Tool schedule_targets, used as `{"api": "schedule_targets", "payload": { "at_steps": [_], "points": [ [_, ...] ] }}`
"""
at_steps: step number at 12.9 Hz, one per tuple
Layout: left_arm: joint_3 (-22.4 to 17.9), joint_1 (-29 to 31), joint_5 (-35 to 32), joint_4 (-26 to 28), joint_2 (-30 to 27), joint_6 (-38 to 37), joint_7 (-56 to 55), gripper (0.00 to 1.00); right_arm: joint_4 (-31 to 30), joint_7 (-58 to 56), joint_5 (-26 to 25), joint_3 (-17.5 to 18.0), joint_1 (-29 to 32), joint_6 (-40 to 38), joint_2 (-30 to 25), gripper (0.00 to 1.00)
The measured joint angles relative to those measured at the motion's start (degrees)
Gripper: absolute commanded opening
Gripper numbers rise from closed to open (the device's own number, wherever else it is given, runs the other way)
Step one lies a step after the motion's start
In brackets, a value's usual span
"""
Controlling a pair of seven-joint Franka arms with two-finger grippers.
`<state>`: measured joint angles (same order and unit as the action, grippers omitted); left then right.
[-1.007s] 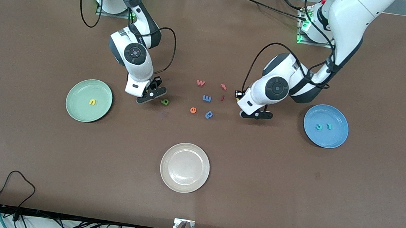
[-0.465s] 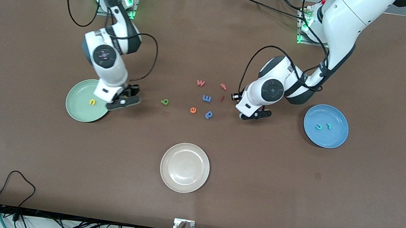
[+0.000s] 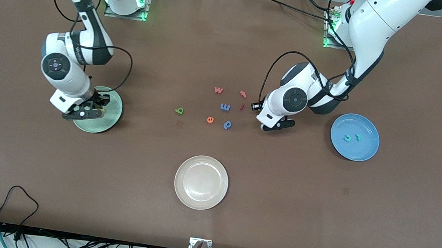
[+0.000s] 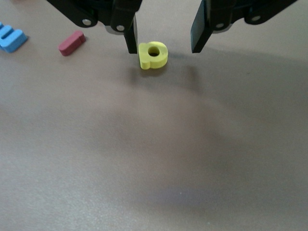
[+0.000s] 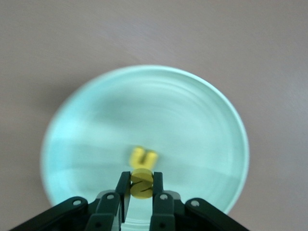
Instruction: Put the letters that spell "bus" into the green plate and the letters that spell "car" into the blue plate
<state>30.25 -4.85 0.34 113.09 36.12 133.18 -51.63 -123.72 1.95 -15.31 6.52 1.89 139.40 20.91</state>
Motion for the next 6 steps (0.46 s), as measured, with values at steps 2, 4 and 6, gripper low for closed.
{"api": "schedule_targets", "payload": {
  "at_steps": [2,4,6],
  "points": [
    [-0.3,0.0,0.0,0.0,0.5,0.8,-0.4,0.52,0.0,-0.5,0.0,0.0,1.2,0.2,0.8,1.00],
    [-0.3,0.0,0.0,0.0,1.0,1.8,-1.2,0.52,0.2,-0.5,0.0,0.4,1.0,0.5,0.4,1.00],
    [-0.3,0.0,0.0,-0.1,1.2,2.0,-1.5,0.52,0.9,-0.5,0.0,1.1,-1.5,0.7,-1.2,1.00]
  ]
}}
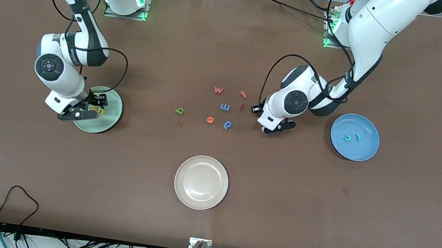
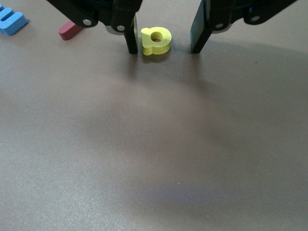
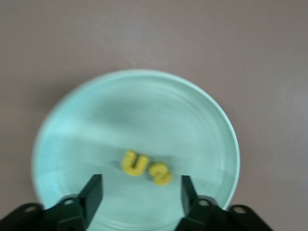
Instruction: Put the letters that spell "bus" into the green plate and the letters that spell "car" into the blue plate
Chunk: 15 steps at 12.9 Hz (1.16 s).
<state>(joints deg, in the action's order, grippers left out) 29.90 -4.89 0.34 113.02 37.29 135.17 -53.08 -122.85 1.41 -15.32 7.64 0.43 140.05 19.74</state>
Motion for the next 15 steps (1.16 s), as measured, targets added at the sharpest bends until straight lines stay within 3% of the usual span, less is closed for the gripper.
{"api": "schedule_targets", "payload": {
  "at_steps": [2,5,7,10,14,15],
  "points": [
    [0.0,-0.1,0.0,0.0,0.0,0.0,-0.1,0.43,1.0,3.6,0.2,0.4,-5.0,-0.5,-1.6,1.00],
    [0.0,-0.5,-0.4,0.0,-0.1,-0.3,-0.2,0.17,2.5,19.0,0.2,0.5,-12.2,-1.5,-1.7,1.00],
    [0.0,-0.6,-0.5,0.0,-0.2,-0.4,-0.2,0.05,3.4,29.6,1.1,0.5,-15.8,-1.5,-0.4,1.00],
    [0.1,-0.9,-2.3,-0.1,-0.2,-0.4,-0.2,0.02,8.1,39.0,8.4,0.5,-21.0,-1.5,3.9,0.99],
    [-0.8,1.4,-5.5,-1.2,-1.8,-2.3,-0.2,0.02,14.8,41.7,11.1,0.5,-24.2,-1.5,9.9,0.68],
    [-0.9,3.5,-8.4,-1.4,-3.2,-4.8,-0.1,0.02,15.4,41.7,11.1,0.5,-24.3,-1.5,11.0,0.65]
  ]
}}
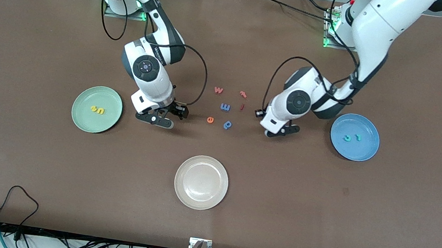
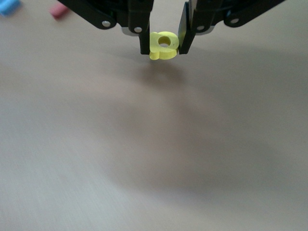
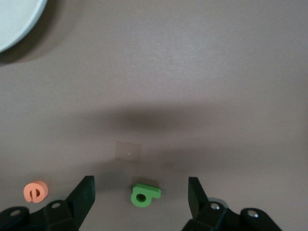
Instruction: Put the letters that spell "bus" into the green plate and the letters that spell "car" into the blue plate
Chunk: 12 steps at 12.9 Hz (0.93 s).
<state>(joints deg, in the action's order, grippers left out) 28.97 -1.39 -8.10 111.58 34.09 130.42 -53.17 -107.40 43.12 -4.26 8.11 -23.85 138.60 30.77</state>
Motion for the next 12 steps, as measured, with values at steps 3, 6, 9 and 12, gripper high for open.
{"api": "schedule_targets", "payload": {
  "at_steps": [3,6,9,12],
  "points": [
    [0.0,7.4,-6.6,-0.1,-3.6,-7.3,2.6,0.02,0.4,-0.2,0.0,-0.1,-0.2,0.0,2.2,0.66],
    [-0.1,15.1,-7.1,-0.1,-4.5,-10.3,13.4,0.03,0.4,-0.6,0.0,0.0,-0.7,-0.1,2.9,0.66],
    [-0.1,23.1,-7.1,0.2,-4.5,-10.5,24.5,0.03,0.4,-0.6,0.0,0.0,-1.5,-0.2,3.3,0.66],
    [-0.1,26.2,-7.1,0.8,-4.5,-10.6,30.2,0.03,0.4,-0.6,0.0,0.0,-2.3,-0.6,4.4,0.66]
  ]
}}
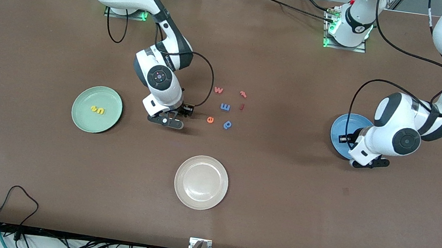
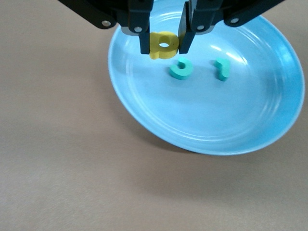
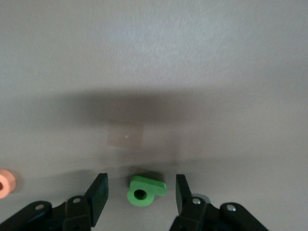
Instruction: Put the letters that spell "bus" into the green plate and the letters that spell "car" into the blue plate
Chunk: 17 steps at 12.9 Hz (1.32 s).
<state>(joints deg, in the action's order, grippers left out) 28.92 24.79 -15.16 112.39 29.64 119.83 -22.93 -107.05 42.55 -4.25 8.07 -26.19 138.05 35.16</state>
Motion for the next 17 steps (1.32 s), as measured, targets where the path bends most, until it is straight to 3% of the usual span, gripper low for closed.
{"api": "schedule_targets", "payload": {
  "at_steps": [4,5,6,8,9,11,14,17],
  "points": [
    [0.0,3.4,0.0,2.7,0.2,-0.3,8.9,0.07,-0.2,0.0,0.0,0.0,-0.5,-0.1,0.9,0.65],
    [0.0,4.2,0.0,3.3,0.2,-0.3,10.4,0.14,-0.2,0.0,0.0,0.0,-0.5,-0.1,0.9,0.61],
    [0.0,4.7,0.0,3.9,0.2,-0.3,11.1,0.31,-0.2,0.0,0.0,0.0,-0.5,-0.1,0.9,0.54],
    [0.0,5.2,0.0,4.9,0.2,-0.3,11.4,0.94,-0.1,0.0,0.0,0.0,-0.5,-0.4,0.8,0.36],
    [0.0,5.3,0.0,5.0,0.2,-0.3,11.4,1.00,0.0,0.0,0.0,0.0,-0.5,-0.7,0.7,0.29],
    [0.2,5.3,0.0,5.0,0.2,-0.4,11.4,1.00,-0.1,0.0,0.0,-0.1,-0.5,-1.5,0.3,0.17],
    [1.0,5.3,0.0,3.3,0.1,-2.5,11.4,1.00,-0.1,0.0,0.0,-0.1,-0.5,-1.6,0.3,0.14],
    [4.1,5.3,0.0,-5.2,-0.4,-10.4,11.4,1.00,0.2,-1.0,0.0,-1.1,0.2,-3.3,-0.7,0.14]
  ]
}}
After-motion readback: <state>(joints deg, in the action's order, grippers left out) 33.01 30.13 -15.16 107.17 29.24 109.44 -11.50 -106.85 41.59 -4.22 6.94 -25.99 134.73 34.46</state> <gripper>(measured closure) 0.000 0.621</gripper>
